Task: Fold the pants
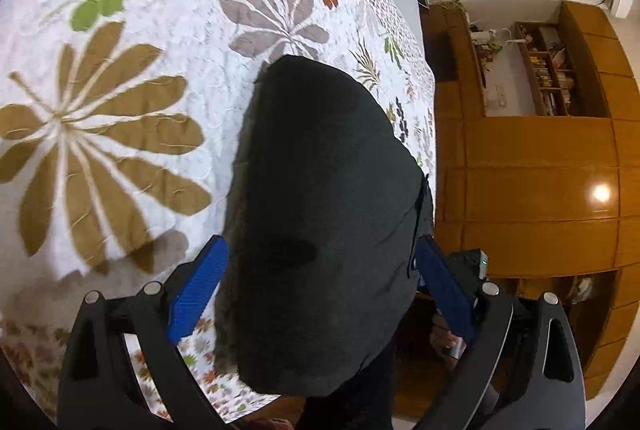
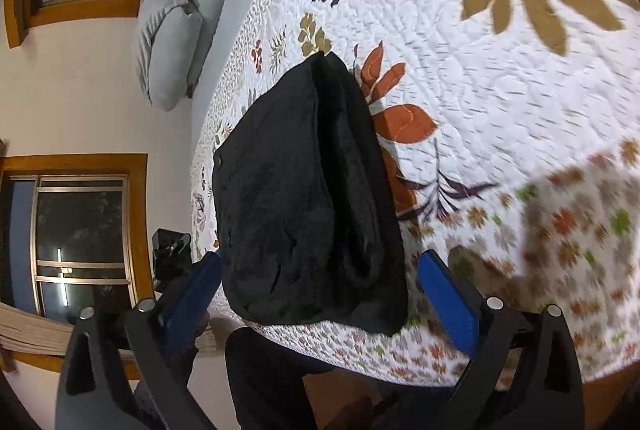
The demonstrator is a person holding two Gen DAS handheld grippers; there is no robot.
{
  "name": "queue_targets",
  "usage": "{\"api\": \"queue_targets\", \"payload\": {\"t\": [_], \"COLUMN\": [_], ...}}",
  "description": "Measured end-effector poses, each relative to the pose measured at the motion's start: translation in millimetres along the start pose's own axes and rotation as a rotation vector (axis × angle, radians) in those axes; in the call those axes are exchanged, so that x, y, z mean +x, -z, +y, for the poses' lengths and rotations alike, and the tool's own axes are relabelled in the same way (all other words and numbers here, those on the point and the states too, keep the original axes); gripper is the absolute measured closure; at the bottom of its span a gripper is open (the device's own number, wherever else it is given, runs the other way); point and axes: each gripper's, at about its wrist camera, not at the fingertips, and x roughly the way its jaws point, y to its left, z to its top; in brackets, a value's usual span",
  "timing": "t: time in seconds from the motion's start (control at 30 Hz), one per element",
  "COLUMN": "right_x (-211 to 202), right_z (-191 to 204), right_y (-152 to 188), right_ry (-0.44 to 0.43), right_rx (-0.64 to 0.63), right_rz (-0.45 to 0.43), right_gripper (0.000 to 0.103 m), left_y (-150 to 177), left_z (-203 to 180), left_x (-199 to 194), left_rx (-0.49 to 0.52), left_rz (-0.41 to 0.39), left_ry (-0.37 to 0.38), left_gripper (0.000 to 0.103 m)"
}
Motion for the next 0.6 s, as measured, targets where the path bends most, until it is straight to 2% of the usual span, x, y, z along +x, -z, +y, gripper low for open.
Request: {"api": "queue_targets", "payload": {"t": [0.6], "right_x": [45], "right_z": [-4], "right_y": [-23], "right_ry": [-0.043], "right_rx": [0.005], "right_rz": [0.080], "right_gripper": [0.004], "left_y": [-23], "left_z": [4], "left_x": [73], "left_rx": [0.012], "left_rz": [0.143], "left_ry": [0.003], "left_gripper": [0.009]}}
